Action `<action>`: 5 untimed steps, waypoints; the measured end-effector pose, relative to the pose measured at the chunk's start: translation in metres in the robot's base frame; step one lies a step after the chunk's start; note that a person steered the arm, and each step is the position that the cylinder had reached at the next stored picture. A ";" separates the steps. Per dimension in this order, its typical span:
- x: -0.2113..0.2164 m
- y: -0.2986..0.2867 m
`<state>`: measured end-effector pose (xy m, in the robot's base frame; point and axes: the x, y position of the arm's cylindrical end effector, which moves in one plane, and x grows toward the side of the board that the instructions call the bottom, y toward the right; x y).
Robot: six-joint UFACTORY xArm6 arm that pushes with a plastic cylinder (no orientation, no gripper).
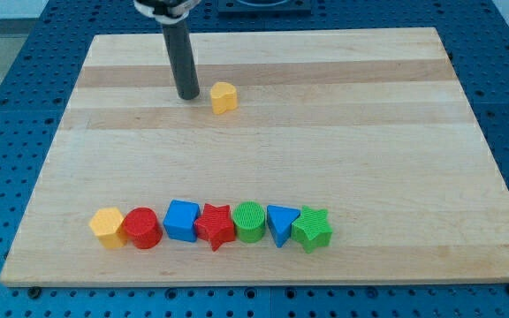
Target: Slide yellow heart towards line of blocks
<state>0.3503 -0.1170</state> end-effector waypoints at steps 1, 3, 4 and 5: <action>0.014 0.038; 0.008 0.022; -0.021 0.012; -0.016 0.063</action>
<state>0.3347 -0.0544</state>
